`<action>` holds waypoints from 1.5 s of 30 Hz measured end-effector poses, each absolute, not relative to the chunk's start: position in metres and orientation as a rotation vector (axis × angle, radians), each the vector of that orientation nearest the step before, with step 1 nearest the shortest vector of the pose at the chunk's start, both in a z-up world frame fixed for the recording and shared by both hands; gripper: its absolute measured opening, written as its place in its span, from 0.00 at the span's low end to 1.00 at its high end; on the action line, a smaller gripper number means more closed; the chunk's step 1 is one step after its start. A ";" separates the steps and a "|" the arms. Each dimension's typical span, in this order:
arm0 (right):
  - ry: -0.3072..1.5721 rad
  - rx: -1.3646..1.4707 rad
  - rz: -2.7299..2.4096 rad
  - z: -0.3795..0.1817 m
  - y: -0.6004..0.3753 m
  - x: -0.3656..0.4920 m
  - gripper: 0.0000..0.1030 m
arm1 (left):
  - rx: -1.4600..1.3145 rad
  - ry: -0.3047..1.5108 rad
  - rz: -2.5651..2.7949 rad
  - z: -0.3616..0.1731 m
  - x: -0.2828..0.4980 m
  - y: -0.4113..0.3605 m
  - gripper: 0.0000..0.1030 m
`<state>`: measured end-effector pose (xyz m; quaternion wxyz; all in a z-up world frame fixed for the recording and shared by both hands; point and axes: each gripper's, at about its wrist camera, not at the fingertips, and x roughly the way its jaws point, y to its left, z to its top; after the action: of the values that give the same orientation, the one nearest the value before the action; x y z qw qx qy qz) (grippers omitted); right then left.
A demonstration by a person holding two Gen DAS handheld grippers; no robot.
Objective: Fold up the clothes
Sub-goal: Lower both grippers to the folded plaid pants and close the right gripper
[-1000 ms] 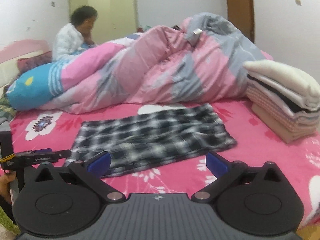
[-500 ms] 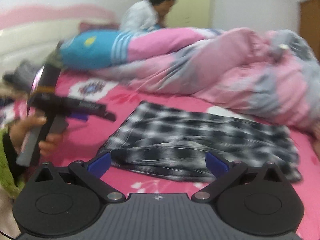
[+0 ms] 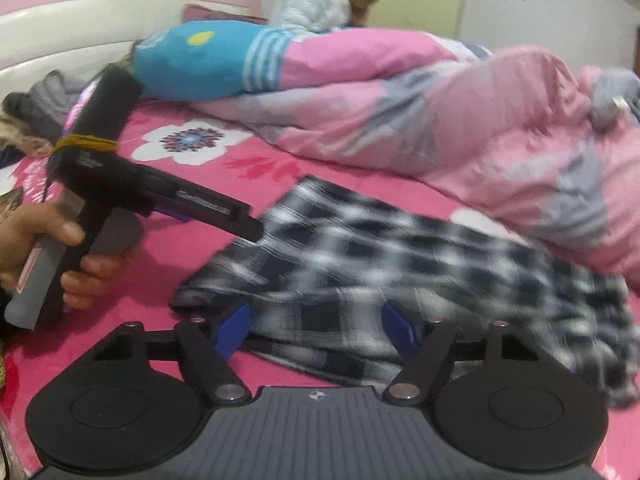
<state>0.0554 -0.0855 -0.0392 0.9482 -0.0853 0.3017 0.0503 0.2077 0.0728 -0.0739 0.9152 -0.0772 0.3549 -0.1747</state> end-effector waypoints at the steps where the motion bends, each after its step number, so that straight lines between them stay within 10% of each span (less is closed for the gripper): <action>1: 0.622 -0.156 0.089 -0.040 -0.091 0.054 0.69 | -0.168 0.725 -0.366 -0.073 0.207 0.074 1.00; 15: 0.649 -0.113 0.075 -0.025 -0.110 0.093 0.56 | -0.202 0.681 -0.296 -0.078 0.216 0.079 1.00; 23: 0.786 -0.040 0.118 -0.045 -0.120 0.208 0.31 | -0.213 0.670 -0.222 -0.084 0.234 0.083 1.00; 45: 1.017 -0.138 0.031 -0.063 -0.192 0.225 0.30 | -0.138 0.672 -0.200 -0.090 0.238 0.073 1.00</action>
<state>0.2251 -0.1921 -0.0632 0.8712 -0.0660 0.4863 0.0146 0.2377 0.0733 -0.0900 0.9369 -0.0676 0.3287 -0.0980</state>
